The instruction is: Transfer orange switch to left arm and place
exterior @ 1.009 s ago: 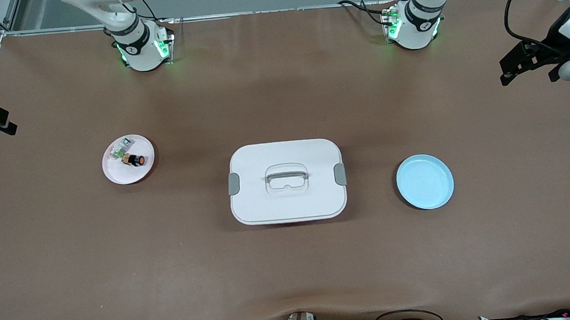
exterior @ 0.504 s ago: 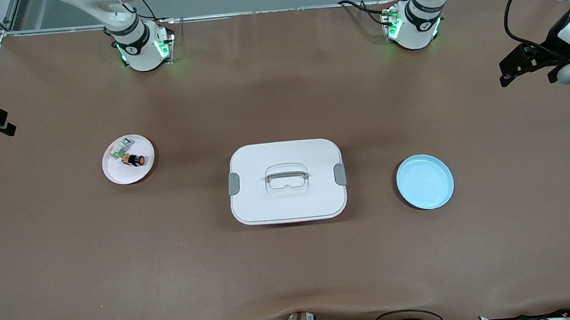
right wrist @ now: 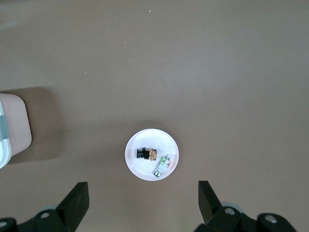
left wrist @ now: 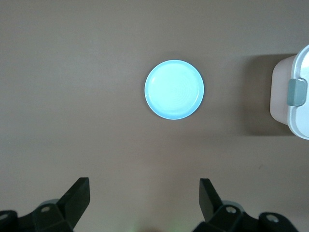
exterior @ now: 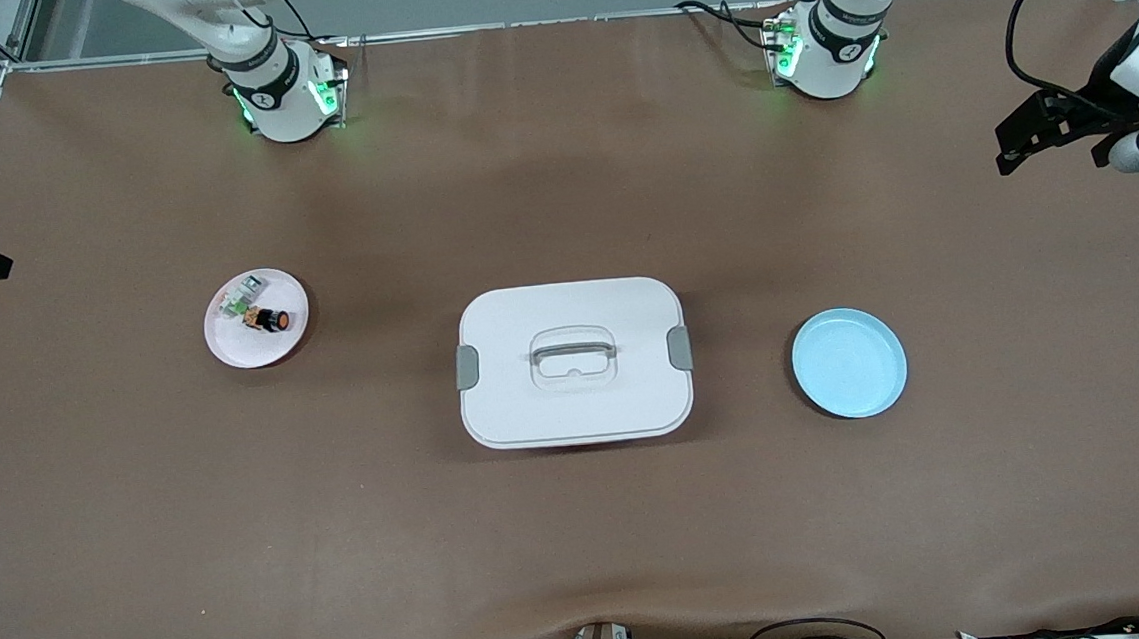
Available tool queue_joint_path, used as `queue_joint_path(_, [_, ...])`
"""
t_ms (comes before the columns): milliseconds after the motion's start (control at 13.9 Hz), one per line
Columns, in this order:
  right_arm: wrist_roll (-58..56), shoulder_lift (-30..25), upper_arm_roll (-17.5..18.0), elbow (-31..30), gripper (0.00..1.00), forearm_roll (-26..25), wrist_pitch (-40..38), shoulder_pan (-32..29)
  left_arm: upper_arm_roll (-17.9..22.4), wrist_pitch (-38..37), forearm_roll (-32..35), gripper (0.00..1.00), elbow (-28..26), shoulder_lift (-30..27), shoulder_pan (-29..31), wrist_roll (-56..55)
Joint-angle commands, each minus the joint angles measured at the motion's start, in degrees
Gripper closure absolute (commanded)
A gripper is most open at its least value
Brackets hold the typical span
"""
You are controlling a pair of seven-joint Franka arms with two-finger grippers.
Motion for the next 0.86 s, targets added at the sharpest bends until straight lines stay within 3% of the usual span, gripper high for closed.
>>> queue_joint_path(0, [0.78,1.30,0.49,0.79,0.00,-0.39,-2.09,-0.56,0.07,-0.78,0.20,0.00,0.32,0.00,0.05,-0.59])
queue_joint_path(288, [0.26,2.37,0.58,-2.09,0.00,1.35,-2.01,-0.38,-0.01,-0.69,0.29,0.00,0.40,0.01,0.05,-0.59])
queue_joint_path(576, [2.88,0.09,0.66,-13.68,0.00,3.12,3.16,0.06,0.07,-0.69,0.47,0.00,0.40,0.01,0.05,-0.59])
queue_joint_path(793, [4.74,-3.52,0.84,-25.45,0.00,3.91,11.14,0.23,0.07,-0.69,0.73,0.00,0.49,0.01,-0.04,-0.59])
